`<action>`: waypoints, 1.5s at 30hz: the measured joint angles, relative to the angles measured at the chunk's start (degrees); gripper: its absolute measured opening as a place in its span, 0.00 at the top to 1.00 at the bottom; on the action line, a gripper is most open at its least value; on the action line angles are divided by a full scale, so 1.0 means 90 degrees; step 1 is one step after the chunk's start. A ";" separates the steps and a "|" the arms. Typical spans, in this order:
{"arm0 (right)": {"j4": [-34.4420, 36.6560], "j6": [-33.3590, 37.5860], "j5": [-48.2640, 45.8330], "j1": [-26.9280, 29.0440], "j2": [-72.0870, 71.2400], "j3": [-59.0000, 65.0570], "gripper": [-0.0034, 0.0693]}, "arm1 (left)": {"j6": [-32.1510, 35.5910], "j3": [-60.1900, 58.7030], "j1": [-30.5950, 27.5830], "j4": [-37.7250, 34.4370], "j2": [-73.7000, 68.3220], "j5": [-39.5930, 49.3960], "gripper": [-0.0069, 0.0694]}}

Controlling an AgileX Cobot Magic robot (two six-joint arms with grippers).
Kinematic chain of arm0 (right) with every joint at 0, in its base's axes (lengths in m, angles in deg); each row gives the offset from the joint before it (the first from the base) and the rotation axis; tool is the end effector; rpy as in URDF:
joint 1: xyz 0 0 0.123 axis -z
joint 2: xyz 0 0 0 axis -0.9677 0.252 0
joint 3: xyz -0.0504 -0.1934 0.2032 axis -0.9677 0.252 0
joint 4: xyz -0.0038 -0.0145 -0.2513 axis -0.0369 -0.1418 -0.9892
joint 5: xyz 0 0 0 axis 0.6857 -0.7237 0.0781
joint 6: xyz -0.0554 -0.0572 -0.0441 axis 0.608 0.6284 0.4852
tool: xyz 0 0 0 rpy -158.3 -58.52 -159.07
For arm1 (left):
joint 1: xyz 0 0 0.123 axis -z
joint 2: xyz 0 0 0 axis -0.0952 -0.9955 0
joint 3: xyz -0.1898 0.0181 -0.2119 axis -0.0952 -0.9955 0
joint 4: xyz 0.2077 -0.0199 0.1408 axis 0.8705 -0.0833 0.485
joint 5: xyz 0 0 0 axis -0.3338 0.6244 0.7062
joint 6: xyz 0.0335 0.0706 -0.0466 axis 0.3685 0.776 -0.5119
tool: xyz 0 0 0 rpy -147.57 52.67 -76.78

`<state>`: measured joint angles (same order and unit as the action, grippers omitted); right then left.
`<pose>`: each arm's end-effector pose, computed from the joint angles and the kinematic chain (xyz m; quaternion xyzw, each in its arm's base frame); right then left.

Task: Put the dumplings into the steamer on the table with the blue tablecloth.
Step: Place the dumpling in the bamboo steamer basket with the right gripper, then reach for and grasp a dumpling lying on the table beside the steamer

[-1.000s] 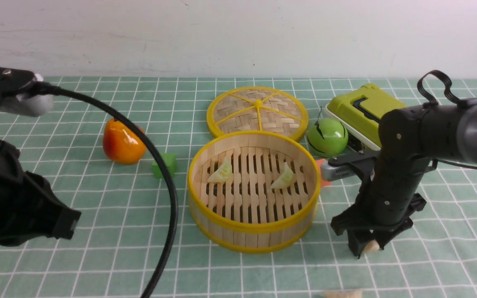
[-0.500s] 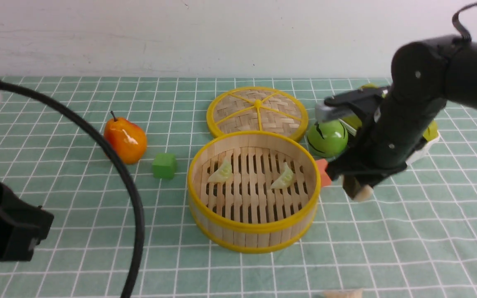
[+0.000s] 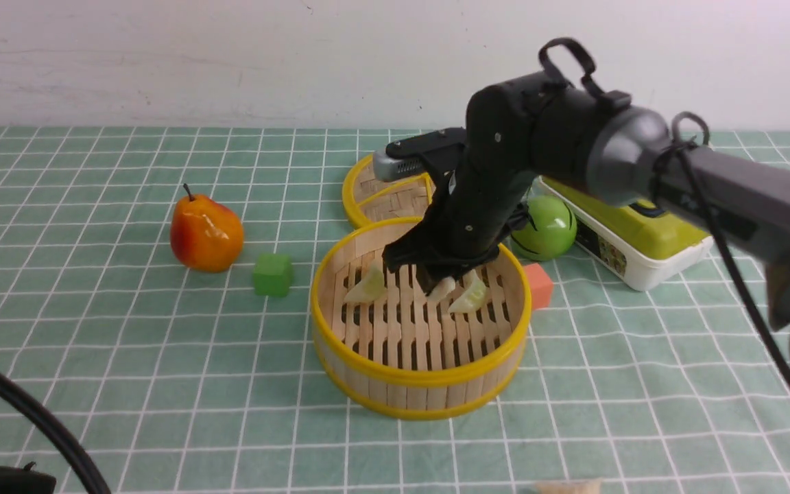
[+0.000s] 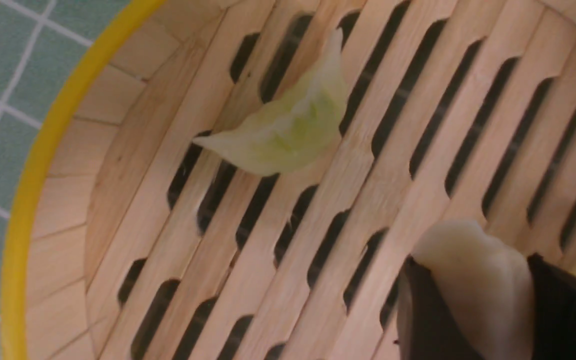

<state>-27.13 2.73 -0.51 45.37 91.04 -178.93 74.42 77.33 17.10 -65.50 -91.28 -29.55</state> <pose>0.4262 0.2541 0.2128 -0.1950 0.9554 0.1045 0.1957 0.0796 -0.0504 0.3420 0.1422 0.9079 -0.1828 0.3494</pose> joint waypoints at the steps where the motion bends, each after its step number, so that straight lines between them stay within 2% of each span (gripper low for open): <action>1: 0.0000 -0.0017 0.0000 0.0000 0.0115 -0.0074 0.61 | 0.0000 0.0000 0.0000 -0.0041 0.0006 0.0000 0.93; 4: 0.0025 -0.0045 -0.0008 0.0000 0.0387 -0.0255 0.60 | 0.0000 0.0000 0.0000 -0.0101 0.0006 -0.0006 0.93; 6: 0.0038 -0.0150 -0.0021 0.0015 0.0401 -0.0300 0.56 | 0.0000 0.0000 0.0000 -0.0106 0.0006 -0.0006 0.93; 11: 0.0047 -0.0297 -0.0330 0.0015 0.0260 -0.0308 0.29 | 0.0000 0.0000 0.0000 -0.0113 0.0006 -0.0006 0.93; 12: 0.0047 -0.0273 -0.0364 0.0015 0.0239 -0.0308 0.27 | 0.0000 0.0000 0.0000 -0.0113 0.0006 -0.0006 0.93; 14: 0.0087 0.0218 -0.1091 0.0015 -0.0258 -0.0308 0.14 | 0.0006 0.0000 0.0000 -0.0113 0.0006 -0.0006 0.93; 16: 0.0187 0.0697 -0.1479 0.0015 -0.0626 -0.0308 0.10 | 0.0006 0.0000 0.0000 -0.0122 0.0006 -0.0006 0.93; 17: 0.0221 0.0825 -0.1571 0.0015 -0.0720 -0.0308 0.10 | 0.0006 0.0000 0.0000 -0.0122 0.0006 -0.0006 0.93; 18: 0.0394 0.1316 -0.1684 0.0015 -0.1159 -0.0122 0.10 | 0.0006 0.0000 0.0000 -0.0137 0.0006 -0.0013 0.93; 23: 0.0728 0.2080 -0.1743 0.0007 -0.2390 0.1097 0.15 | 0.0018 0.0000 0.0000 -0.0143 0.0006 -0.0033 0.92; 24: 0.0772 0.2394 -0.1771 0.0007 -0.2920 0.1899 0.18 | 0.0023 0.0000 0.0000 -0.0157 0.0006 -0.0033 0.92; 25: 0.0775 0.2439 -0.1771 0.0007 -0.2975 0.1899 0.19 | 0.0023 0.0000 0.0000 -0.0157 0.0006 -0.0033 0.92; 27: 0.0791 0.2912 -0.1792 0.0007 -0.3426 0.2843 0.22 | 0.0023 0.0000 0.0000 -0.0177 0.0006 -0.0033 0.92; 30: 0.0906 0.3985 -0.1754 0.0007 -0.3947 0.4389 0.26 | 0.0079 0.0000 0.0000 -0.0184 0.0006 -0.0039 0.92; 32: 0.0954 0.4389 -0.1409 0.0007 -0.3989 0.4936 0.27 | 0.0134 0.0000 0.0000 -0.0186 0.0006 -0.0039 0.92; 35: 0.0982 0.5135 -0.0279 0.0007 -0.3952 0.5718 0.27 | 0.0245 0.0000 0.0000 -0.0248 0.0006 -0.0051 0.92; 40: 0.0982 0.6179 0.0912 0.0007 -0.3656 0.6294 0.27 | 0.0297 0.0000 0.0000 -0.0327 0.0006 -0.0050 0.91; 45: 0.0998 0.6545 0.1478 0.0007 -0.3215 0.6347 0.28 | 0.0347 0.0000 0.0000 -0.0327 0.0006 -0.0039 0.91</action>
<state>-18.15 61.63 12.79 45.44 62.11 -121.80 77.54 77.33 17.10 -68.44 -91.22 -29.90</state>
